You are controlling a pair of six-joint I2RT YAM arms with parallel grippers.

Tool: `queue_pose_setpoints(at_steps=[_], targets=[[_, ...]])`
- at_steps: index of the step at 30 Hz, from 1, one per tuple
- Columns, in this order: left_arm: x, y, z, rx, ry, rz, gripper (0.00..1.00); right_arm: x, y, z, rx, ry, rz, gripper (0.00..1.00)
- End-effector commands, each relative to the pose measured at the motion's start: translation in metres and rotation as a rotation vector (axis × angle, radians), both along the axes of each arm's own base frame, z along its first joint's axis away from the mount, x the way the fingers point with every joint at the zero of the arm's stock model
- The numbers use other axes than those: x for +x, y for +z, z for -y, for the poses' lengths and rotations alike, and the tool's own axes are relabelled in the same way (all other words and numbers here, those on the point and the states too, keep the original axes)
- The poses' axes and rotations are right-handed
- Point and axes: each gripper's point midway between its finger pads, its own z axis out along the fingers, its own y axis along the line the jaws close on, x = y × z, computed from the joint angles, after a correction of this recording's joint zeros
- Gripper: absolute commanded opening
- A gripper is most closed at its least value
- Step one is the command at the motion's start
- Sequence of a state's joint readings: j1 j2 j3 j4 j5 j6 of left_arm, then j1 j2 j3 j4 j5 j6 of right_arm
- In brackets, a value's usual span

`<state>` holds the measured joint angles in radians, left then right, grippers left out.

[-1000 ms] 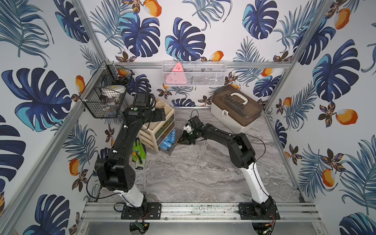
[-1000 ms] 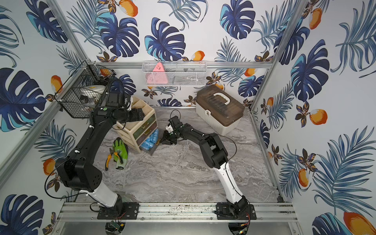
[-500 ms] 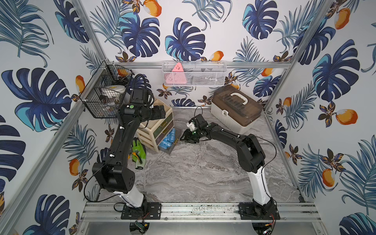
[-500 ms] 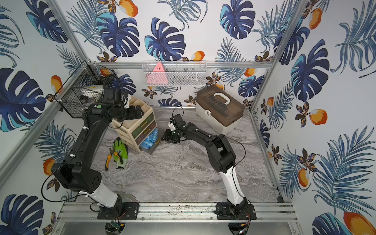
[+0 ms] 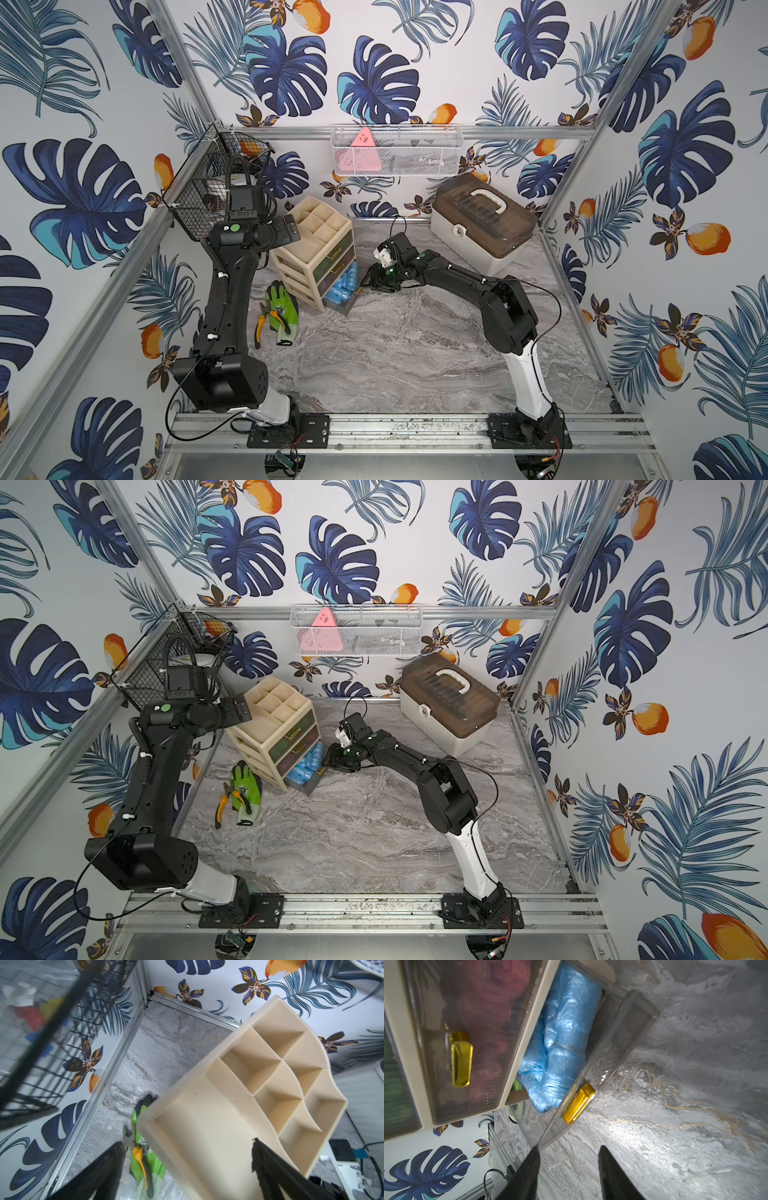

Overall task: Sort the rolls of trash bags by color and place them into the drawer
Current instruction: Close the drawer of the storage box.

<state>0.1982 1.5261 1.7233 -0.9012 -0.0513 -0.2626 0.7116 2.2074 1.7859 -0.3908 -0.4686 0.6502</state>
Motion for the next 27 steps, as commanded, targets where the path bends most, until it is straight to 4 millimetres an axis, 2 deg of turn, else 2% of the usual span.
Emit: queue_pose_setpoints(at_steps=[1,4,9,12,19,27], targets=[[0.002,0.004,-0.025,0.025,0.078,0.029,0.97,-0.005,0.009,-0.004,0.027,0.034,0.016,0.47],[0.007,-0.001,-0.036,0.013,0.099,0.018,0.96,-0.008,0.01,-0.005,0.042,0.049,0.009,0.46],[0.026,-0.013,-0.033,-0.034,0.062,0.005,0.88,-0.012,0.011,-0.006,0.056,0.073,0.006,0.46],[0.031,-0.011,-0.029,-0.045,0.039,0.021,0.85,-0.013,0.008,-0.005,0.057,0.079,0.0,0.45],[0.038,-0.021,-0.006,-0.133,-0.062,0.017,0.68,-0.009,0.003,0.003,0.056,0.066,-0.008,0.45],[0.028,-0.036,0.027,-0.173,-0.133,-0.031,0.63,0.003,-0.003,0.026,0.027,0.022,-0.02,0.43]])
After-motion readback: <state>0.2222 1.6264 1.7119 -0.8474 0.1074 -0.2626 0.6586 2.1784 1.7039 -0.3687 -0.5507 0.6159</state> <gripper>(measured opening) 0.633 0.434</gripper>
